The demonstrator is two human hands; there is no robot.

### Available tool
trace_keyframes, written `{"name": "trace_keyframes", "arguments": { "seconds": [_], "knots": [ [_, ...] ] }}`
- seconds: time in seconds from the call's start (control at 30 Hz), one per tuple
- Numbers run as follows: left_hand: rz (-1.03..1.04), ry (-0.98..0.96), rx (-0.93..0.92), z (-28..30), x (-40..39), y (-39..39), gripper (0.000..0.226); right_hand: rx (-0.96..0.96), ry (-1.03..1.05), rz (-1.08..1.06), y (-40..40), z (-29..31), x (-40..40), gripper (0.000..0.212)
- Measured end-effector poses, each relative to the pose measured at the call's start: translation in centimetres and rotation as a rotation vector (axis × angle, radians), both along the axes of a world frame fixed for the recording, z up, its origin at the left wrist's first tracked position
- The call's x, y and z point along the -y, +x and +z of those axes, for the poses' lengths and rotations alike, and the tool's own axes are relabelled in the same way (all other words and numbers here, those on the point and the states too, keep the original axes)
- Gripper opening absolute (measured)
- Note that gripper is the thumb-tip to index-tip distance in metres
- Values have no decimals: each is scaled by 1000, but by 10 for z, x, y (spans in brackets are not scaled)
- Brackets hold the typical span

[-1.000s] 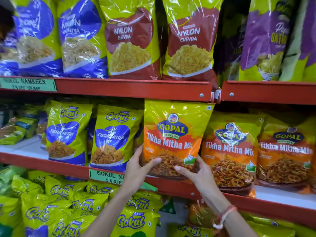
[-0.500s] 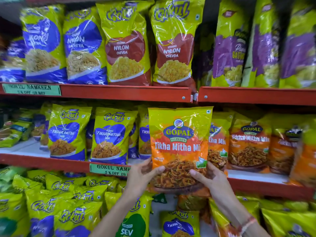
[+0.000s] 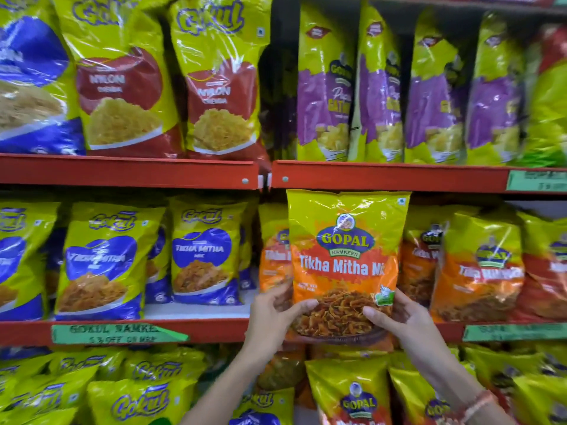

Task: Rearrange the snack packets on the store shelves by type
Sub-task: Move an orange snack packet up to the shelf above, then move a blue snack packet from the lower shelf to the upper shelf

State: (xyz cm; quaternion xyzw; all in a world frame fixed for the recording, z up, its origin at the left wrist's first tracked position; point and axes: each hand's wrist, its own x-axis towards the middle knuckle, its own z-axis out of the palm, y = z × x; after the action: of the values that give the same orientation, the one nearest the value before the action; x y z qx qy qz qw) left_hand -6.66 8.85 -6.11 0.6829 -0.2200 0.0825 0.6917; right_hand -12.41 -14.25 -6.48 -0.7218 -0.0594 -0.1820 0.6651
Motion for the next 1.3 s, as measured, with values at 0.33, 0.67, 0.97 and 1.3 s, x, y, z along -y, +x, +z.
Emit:
{"name": "trace_keyframes", "arguments": {
  "seconds": [0.33, 0.67, 0.97, 1.3],
  "knots": [
    [-12, 9, 15, -7, 128, 45, 49, 1, -43, -41, 37, 3, 116, 82],
    [27, 157, -4, -23, 146, 62, 44, -100, -62, -11, 75, -17, 134, 40],
    [-23, 216, -3, -18, 101, 31, 45, 403, -504, -689, 31, -24, 63, 47],
    [111, 255, -225, -121, -28, -9, 9, 19, -388, -202, 6, -125, -69, 14]
  ]
}}
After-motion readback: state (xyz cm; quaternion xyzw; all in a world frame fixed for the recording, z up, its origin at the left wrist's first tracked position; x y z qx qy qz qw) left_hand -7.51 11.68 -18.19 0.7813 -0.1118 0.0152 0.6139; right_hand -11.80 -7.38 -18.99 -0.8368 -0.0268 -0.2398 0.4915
